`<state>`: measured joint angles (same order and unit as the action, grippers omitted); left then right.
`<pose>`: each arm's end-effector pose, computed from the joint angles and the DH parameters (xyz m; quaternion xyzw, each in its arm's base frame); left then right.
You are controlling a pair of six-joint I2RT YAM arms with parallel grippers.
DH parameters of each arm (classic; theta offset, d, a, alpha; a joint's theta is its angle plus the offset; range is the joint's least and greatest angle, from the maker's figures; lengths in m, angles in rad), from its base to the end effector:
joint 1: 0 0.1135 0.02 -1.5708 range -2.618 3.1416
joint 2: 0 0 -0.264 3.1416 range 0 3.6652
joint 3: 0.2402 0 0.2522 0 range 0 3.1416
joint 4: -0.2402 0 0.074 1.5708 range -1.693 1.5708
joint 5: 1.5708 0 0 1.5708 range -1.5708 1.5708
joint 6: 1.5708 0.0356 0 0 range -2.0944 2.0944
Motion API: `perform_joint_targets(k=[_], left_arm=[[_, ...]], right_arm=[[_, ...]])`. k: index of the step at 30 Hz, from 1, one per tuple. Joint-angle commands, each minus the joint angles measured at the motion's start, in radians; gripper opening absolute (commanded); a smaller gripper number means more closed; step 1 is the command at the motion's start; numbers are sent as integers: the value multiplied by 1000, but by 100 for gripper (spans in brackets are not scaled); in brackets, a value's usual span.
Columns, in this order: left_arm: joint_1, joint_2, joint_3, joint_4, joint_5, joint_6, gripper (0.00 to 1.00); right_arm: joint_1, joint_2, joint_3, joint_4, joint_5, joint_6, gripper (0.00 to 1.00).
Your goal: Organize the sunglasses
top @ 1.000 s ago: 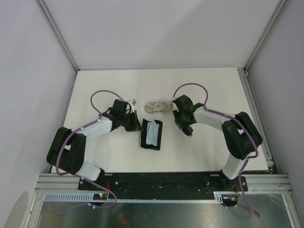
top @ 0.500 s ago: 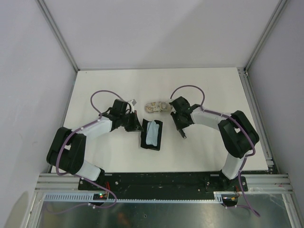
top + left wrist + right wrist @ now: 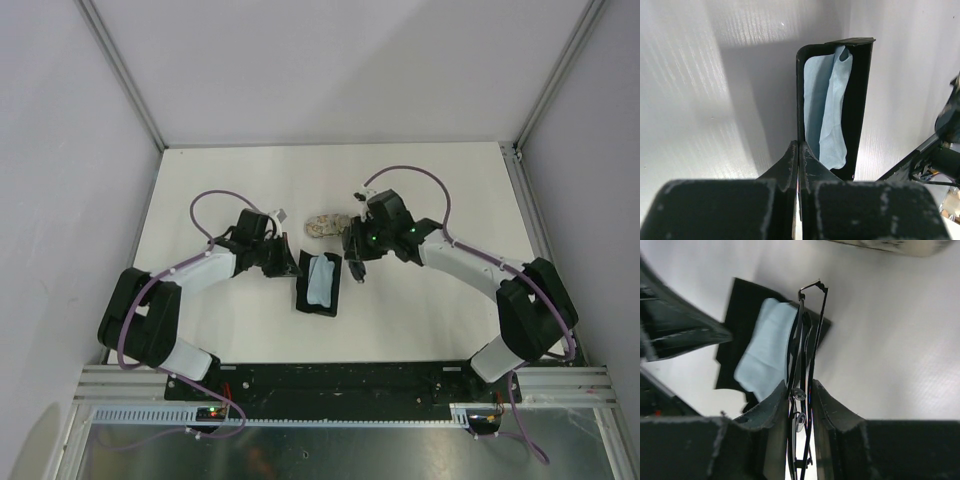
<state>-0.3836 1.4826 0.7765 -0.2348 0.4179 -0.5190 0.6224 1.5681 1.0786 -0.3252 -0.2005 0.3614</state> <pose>0.2587 -0.1200 0.1771 0.0012 0.9323 -0.3096 0.1867 0.2708 0.2030 0.2361 -0.1570 0.9121 0.2554 0.2798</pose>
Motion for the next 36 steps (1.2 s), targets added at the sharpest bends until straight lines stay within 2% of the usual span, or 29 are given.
perform_joint_targets(k=[1,10,21,28,36], left_arm=[[5,-59,23,21,-21,-34,0],[5,-69,-29,88,-31,-94,0],[4,4,-45,143,-26,-92,0],[5,16,-46,153,-23,-87,0],[5,17,-45,155,-22,-81,0]], right_arm=[[91,-33,10,128,-20,191,26],[243,47,-22,354,97,448,26],[276,136,-49,380,197,517,27],[276,172,-49,371,239,522,46],[268,147,-48,299,278,509,48]])
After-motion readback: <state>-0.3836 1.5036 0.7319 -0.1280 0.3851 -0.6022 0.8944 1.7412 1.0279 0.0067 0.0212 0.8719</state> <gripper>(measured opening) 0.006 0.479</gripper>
